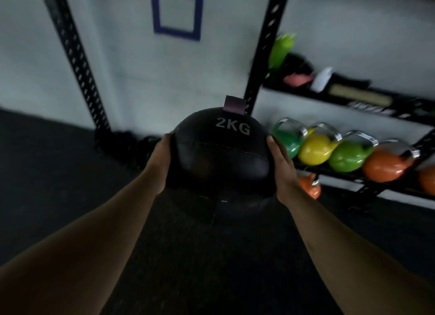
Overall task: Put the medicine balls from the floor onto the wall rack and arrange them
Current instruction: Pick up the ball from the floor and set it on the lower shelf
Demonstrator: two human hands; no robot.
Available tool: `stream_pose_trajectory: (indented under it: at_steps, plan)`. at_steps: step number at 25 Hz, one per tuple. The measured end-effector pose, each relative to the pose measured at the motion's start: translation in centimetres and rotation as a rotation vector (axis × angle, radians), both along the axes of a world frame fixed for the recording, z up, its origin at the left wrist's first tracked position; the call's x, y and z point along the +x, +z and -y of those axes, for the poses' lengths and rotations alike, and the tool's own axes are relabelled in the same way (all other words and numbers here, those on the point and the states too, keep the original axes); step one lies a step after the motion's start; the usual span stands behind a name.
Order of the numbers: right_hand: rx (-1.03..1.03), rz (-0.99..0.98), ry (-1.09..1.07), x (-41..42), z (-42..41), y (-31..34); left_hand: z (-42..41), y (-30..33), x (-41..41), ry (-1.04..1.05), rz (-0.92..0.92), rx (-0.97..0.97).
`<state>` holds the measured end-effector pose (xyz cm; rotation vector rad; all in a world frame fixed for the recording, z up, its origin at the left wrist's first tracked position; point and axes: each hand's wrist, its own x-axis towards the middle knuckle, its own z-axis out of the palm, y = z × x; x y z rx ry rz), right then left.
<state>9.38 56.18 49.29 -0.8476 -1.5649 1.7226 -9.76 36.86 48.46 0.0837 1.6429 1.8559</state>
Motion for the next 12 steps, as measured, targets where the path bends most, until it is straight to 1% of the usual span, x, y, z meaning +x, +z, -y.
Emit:
stream_pose_trajectory:
  at_steps: [3, 5, 7, 9, 12]
  plan:
    - [0.198, -0.116, -0.132, 5.6, -6.6, 13.7, -8.3, 13.3, 4.2, -0.094, -0.207, 0.174]
    - [0.303, -0.167, -0.186, 10.2, -10.5, 21.3, -12.7, 21.2, 8.1, -0.134, -0.354, 0.24]
    - [0.402, -0.18, -0.238, 14.2, -13.2, 26.9, -16.2, 27.2, 11.3, -0.108, -0.521, 0.33]
    - [0.49, -0.241, -0.292, 18.7, -16.1, 31.7, -20.1, 32.4, 15.2, -0.147, -0.673, 0.456]
    - [0.56, -0.316, -0.341, 24.4, -19.9, 36.8, -25.2, 37.7, 20.1, -0.222, -0.759, 0.583]
